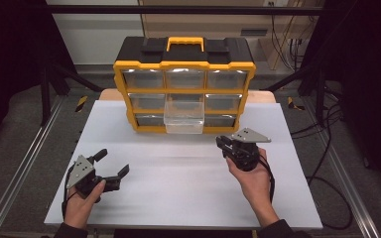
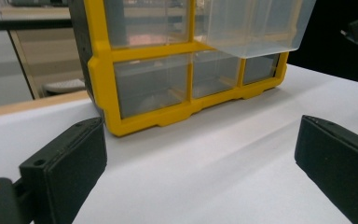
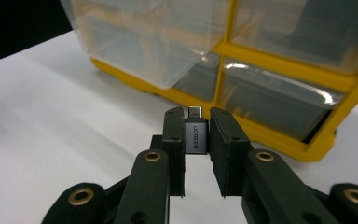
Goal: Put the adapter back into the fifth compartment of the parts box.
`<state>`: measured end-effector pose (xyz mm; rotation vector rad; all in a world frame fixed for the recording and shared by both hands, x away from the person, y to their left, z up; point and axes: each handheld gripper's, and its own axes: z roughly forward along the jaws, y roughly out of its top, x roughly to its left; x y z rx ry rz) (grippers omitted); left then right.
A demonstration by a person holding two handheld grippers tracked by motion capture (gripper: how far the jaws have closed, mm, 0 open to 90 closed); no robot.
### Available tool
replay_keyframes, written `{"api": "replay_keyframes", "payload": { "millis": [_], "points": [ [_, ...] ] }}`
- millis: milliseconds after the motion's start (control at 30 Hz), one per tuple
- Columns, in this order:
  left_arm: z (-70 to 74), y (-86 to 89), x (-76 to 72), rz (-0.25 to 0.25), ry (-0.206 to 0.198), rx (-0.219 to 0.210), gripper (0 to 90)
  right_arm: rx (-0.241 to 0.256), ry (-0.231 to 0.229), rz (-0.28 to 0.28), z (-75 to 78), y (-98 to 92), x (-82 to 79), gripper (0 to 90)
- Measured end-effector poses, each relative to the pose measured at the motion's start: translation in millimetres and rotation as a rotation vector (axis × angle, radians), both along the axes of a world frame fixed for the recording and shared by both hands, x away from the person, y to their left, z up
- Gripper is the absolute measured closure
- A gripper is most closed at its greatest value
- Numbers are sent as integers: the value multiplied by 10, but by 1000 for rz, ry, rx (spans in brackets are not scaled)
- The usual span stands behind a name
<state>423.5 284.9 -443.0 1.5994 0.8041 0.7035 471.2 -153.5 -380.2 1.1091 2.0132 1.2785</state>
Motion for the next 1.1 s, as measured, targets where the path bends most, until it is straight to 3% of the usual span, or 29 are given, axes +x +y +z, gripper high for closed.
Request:
{"api": "replay_keyframes", "payload": {
  "millis": [100,333,533,833,1100],
  "points": [
    [-8,9,-17,12,5,2,21,8,-19,-14,164,-26,24,765],
    [-3,-17,-24,6,2,6,20,5,-57,-9,392,29,49,765],
    [-3,-34,-23,-18,11,1,19,16,-65,-6,516,53,122,765],
    [-8,-39,-16,-17,8,9,16,26,-98,-1,772,84,212,765],
    [-8,-56,-21,-24,8,12,15,20,-90,1,893,109,287,764]
  ]
}}
